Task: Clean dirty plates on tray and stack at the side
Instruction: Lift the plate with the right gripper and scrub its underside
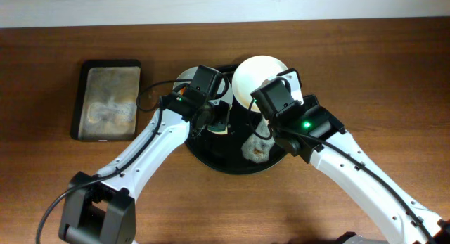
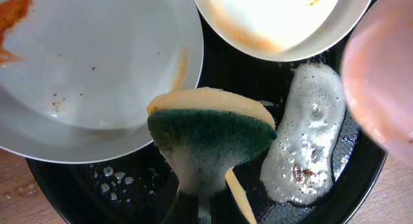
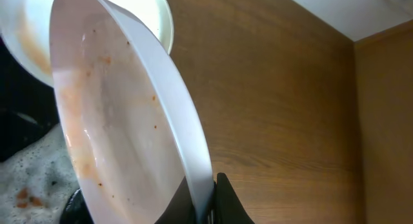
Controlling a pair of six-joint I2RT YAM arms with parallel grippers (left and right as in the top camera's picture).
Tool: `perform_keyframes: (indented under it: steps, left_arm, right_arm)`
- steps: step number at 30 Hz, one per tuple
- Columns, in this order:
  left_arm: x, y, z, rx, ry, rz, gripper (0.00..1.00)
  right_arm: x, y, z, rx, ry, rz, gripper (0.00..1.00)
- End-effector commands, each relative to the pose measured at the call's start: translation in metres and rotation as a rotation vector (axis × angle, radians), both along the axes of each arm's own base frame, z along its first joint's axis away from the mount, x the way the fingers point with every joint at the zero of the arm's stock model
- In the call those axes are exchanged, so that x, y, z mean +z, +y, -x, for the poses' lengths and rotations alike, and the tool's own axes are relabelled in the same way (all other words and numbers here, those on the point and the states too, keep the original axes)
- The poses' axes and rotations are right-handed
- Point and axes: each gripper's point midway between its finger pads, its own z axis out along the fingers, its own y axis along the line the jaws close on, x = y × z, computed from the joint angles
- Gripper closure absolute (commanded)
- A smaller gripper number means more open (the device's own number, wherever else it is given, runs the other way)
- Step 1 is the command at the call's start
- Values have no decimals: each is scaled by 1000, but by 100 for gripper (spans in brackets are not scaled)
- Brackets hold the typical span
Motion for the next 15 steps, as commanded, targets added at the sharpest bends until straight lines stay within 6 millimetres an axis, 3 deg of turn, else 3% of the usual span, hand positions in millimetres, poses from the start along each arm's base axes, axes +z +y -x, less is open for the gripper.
perform_keyframes:
  steps: [1,6,15]
  left_arm:
    - [10,-8,2,-35,-14,46,100]
    - [42,-54,-3,-136,-25,351,100]
    - [77,-79,1,-250,-15,590,100]
  right_arm:
    - [-1,12,1,6,15,-91,96]
    - [-12,19,10,-5,82,-179,96]
    - [-16,25,14,-2,107,-223,96]
